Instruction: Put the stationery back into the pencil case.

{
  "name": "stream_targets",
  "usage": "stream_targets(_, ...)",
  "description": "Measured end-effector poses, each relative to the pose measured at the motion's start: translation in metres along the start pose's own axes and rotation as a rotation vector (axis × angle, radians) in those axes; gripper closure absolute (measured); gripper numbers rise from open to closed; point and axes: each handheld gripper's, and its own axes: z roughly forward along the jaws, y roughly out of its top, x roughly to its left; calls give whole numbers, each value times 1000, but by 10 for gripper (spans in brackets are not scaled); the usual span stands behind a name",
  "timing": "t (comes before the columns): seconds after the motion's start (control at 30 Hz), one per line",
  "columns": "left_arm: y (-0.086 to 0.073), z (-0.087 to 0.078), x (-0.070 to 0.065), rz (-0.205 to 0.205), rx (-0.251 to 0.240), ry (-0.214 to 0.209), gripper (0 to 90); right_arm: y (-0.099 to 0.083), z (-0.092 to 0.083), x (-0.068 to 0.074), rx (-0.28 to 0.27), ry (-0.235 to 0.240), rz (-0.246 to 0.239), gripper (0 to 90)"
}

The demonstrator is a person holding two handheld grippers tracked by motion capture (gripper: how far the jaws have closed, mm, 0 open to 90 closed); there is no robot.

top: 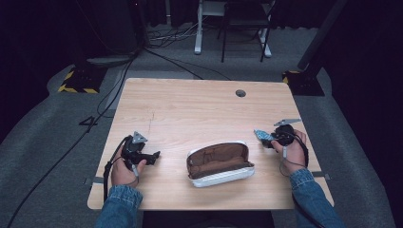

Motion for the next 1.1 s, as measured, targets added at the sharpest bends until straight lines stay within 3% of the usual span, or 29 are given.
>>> stream_targets(0.53,0,0,0,3,2,1,126,10,-25,7,-48,29,10,397)
stream_targets(1.1,0,0,0,2,2,1,126,30,-68,31,-106,77,-34,397)
